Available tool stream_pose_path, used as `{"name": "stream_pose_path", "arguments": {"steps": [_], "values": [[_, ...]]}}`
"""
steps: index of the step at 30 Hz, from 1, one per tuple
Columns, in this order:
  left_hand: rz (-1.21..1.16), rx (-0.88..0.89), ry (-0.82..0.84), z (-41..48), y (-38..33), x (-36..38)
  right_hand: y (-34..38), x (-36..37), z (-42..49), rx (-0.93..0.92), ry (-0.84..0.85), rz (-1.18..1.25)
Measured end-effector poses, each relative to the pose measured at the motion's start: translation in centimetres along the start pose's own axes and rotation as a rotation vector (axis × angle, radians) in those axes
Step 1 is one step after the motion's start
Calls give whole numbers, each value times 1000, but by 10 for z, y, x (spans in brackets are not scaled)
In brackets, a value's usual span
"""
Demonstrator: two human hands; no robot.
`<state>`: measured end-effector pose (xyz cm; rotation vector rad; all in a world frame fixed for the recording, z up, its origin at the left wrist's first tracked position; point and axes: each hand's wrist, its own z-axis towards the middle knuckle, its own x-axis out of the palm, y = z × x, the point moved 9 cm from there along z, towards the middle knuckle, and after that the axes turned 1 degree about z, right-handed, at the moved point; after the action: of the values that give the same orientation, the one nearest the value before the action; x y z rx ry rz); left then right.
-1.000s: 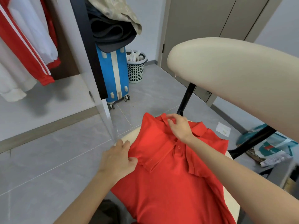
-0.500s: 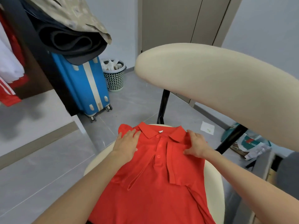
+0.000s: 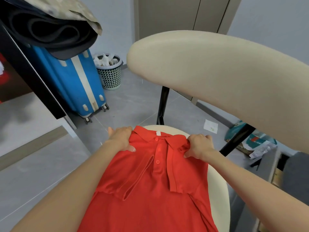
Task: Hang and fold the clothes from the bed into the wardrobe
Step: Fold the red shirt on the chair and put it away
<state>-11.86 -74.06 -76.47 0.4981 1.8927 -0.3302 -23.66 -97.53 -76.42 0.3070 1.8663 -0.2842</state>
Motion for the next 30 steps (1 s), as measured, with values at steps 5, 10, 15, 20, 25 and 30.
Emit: {"name": "stream_pose_path", "arguments": {"steps": [5, 10, 15, 20, 25, 30], "values": [[180, 82, -201, -33, -9, -14, 7, -8, -30, -132, -229, 6], [336, 73, -392, -62, -3, -56, -2, -52, -49, -143, -382, 136], [299, 19, -593, -78, -7, -112, -5, -107, -60, -125, -547, 153], [302, 133, -769, -112, -22, -133, -12, -124, -81, -114, -604, 147], [247, 297, -756, -165, -26, -96, -4, -92, -121, -223, -483, 179], [185, 262, -481, -199, -15, -25, 19, -45, -174, -355, -323, 92]]}}
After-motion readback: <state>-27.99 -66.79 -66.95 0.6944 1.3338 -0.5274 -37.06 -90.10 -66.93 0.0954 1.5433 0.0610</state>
